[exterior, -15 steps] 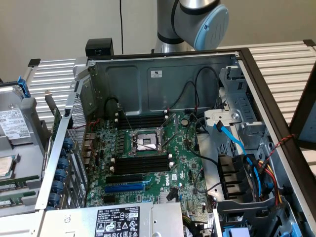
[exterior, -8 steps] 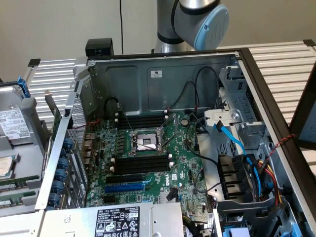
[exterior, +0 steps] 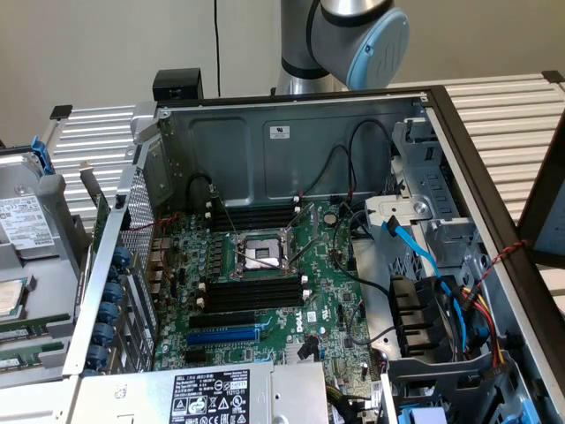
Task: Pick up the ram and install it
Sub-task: 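Reach for the ram, then pick up the ram and move it above insertion slot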
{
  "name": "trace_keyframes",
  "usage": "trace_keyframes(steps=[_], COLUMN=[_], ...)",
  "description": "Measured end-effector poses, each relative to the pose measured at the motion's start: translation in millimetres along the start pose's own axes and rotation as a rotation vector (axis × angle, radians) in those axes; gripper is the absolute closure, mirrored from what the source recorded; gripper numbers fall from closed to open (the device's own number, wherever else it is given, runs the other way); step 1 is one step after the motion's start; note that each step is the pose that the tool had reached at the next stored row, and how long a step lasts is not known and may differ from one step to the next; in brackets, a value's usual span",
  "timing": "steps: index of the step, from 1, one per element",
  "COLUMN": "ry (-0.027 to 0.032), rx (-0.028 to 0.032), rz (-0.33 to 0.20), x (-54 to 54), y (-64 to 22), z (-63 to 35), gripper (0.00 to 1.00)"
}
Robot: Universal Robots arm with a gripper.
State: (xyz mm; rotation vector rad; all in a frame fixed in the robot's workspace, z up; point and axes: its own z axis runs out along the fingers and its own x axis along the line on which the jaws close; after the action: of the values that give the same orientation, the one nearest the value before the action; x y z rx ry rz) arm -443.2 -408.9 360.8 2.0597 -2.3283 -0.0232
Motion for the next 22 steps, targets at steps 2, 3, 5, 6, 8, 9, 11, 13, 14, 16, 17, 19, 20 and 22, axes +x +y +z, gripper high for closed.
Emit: trace_keyframes(steps=[2, 3, 5, 6, 8, 9, 11, 13, 14, 16, 17, 19, 20, 22], ry=[0.0, 0.0, 0.0, 0.0001, 0.0, 0.0, 0.0006, 0.0016, 0.0016, 0.0016, 0.0015, 0.0016, 0.0017, 0.0018], rx=[0.0, 0.0, 0.0, 0.0, 0.0, 0.0, -0.0001, 0.0003, 0.0004, 0.0005, 0.0005, 0.0005, 0.0004, 0.0005], rz=[0.0, 0.0, 0.0, 0.0, 0.0, 0.0, 0.0, 0.0, 0.0, 0.0, 0.0, -0.002, -0.003, -0.005], x=[0.0, 0.0, 0.0, 0.0, 0.0, 0.0, 0.0, 0.0, 0.0, -0.1, -0.2, -0.3, -0.3, -0.4], y=[0.0, 0.0, 0.0, 0.0, 0.0, 0.0, 0.0, -0.2, -0.2, -0.3, -0.4, -0.4, -0.5, -0.6], z=[0.0, 0.0, 0.0, 0.0, 0.0, 0.0, 0.4, 4.0, 5.8, 9.3, 11.2, 14.8, 16.6, 20.3], gripper=[0.75, 0.75, 0.75, 0.75, 0.75, 0.75, 0.75, 0.75, 0.75, 0.75, 0.75, 0.75, 0.75, 0.75])
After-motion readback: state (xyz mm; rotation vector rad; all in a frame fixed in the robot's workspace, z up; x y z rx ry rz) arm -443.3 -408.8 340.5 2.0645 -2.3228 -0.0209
